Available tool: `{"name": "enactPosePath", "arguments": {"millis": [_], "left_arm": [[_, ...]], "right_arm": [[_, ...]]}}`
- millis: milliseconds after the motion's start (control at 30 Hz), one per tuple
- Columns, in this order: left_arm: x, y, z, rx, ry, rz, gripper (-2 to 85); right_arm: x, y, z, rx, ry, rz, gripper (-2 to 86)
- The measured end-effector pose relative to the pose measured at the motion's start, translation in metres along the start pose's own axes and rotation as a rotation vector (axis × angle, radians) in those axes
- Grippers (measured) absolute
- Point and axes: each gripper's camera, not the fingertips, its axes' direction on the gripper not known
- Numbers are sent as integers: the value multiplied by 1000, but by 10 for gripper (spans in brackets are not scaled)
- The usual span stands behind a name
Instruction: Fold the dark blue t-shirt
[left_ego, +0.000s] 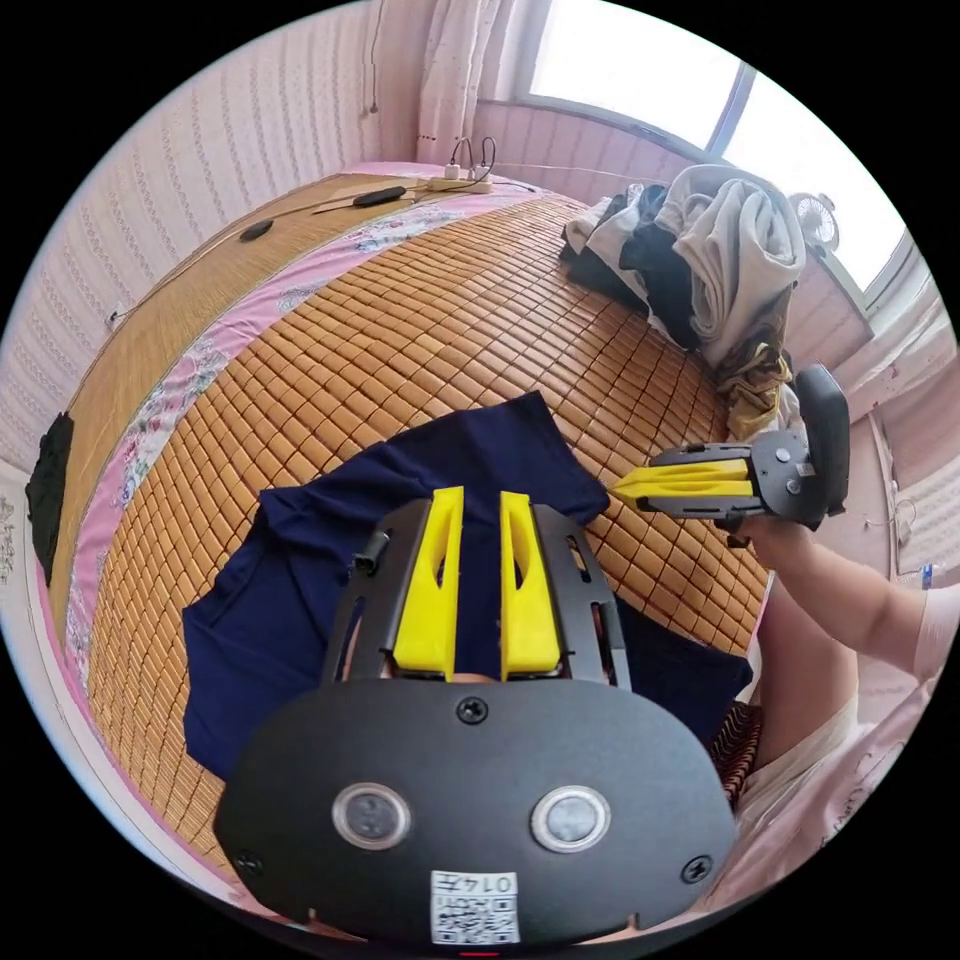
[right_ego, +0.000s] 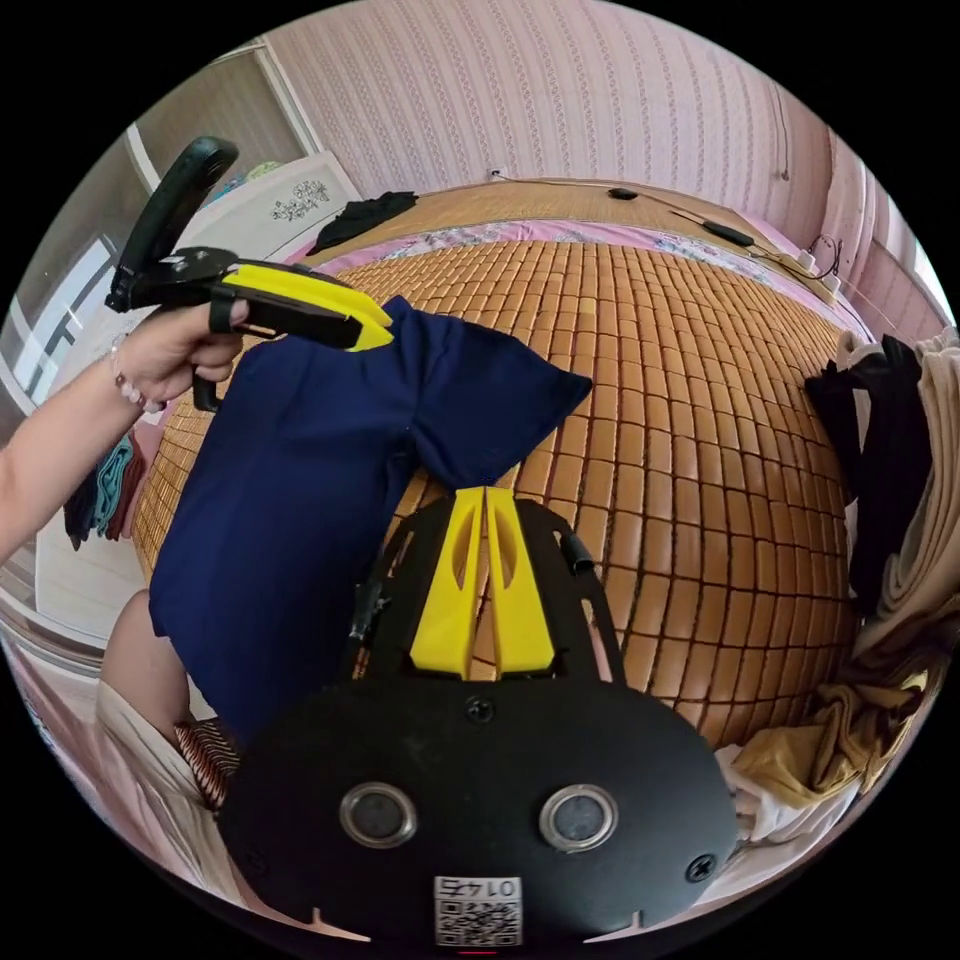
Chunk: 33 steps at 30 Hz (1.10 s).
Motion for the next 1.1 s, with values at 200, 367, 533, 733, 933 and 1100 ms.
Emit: {"name": "enactPosePath", "arguments": {"millis": [200, 367, 533, 733, 933, 1100], "left_arm": [[22, -50, 30, -53, -41, 59, 68], [24, -79, 61, -85, 1, 27, 67], [20, -80, 74, -60, 25, 17, 37], [8, -80, 73, -17, -20, -10, -1], [-13, -69, 58, -21, 17, -53, 37], [-50, 14, -16, 150, 60, -125, 53]], "right_arm": [[20, 14, -6, 85, -140, 22, 34], [1, -3, -11, 170, -18, -83, 66], [-17, -32, 1, 72, 3, -162, 68], [-20, -56, 4, -13, 3, -123, 56], [-25, -71, -16, 34, -36, -97, 53], [-56, -82, -52, 90, 0, -152, 50]]}}
